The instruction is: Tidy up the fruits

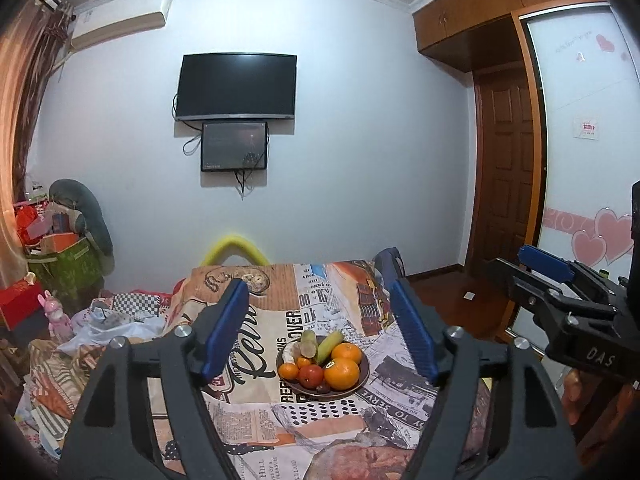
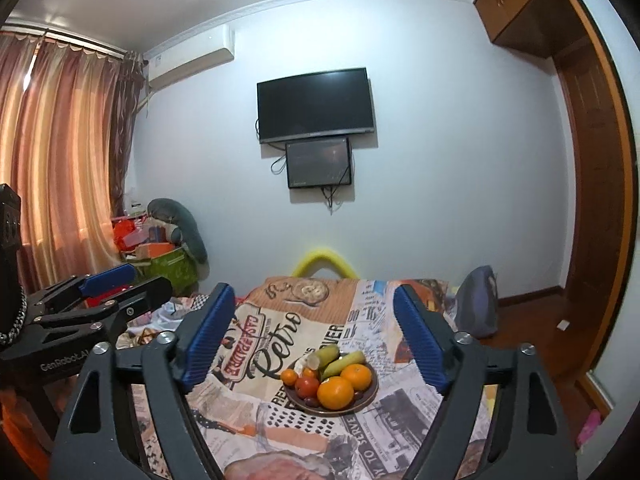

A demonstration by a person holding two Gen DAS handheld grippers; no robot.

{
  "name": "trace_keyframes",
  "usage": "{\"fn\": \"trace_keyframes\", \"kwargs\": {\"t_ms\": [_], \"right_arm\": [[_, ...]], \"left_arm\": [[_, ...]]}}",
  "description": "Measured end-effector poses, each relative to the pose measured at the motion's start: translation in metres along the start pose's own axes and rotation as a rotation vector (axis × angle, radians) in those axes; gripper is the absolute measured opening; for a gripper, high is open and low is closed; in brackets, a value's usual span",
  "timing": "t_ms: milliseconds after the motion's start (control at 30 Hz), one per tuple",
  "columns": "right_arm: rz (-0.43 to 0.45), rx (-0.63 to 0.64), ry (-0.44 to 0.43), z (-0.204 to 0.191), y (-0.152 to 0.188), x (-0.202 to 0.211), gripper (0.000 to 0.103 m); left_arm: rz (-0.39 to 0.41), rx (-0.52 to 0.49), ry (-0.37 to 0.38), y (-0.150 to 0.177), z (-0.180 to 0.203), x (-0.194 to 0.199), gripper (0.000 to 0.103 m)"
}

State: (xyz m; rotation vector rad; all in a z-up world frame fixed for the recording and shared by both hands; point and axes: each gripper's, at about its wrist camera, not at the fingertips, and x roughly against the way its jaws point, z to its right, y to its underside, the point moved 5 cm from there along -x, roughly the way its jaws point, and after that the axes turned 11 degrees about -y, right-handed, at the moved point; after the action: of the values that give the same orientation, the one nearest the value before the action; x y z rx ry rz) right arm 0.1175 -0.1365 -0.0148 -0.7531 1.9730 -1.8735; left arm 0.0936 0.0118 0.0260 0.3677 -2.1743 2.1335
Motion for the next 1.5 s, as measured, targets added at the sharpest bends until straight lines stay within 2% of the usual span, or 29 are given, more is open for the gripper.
{"fn": "trace_keyframes", "kwargs": {"t_ms": [33, 200, 333, 500, 1500], "right_arm": [[0.004, 0.005, 0.008, 0.0, 0.0, 0.0, 0.085], [0.023, 0.001, 0.043, 0.001, 0.001, 0.002, 0.103], [0.021, -0.003, 0.057, 0.002, 0.003, 0.005, 0.103], [0.016, -0.006, 0.053, 0.001, 0.007, 0.01, 0.103], [0.006, 0.004, 0.057, -0.002, 0.009, 0.013, 0.103]], "left_arm": [[0.006, 0.003, -0.004, 0.0, -0.001, 0.001, 0.085], [0.019, 0.012, -0.012, 0.002, -0.004, 0.011, 0.094], [0.021, 0.008, -0.019, 0.004, -0.004, 0.013, 0.1], [0.024, 0.006, -0.021, 0.006, -0.003, 0.015, 0.102], [0.019, 0.01, -0.027, 0.01, -0.005, 0.013, 0.103]]}}
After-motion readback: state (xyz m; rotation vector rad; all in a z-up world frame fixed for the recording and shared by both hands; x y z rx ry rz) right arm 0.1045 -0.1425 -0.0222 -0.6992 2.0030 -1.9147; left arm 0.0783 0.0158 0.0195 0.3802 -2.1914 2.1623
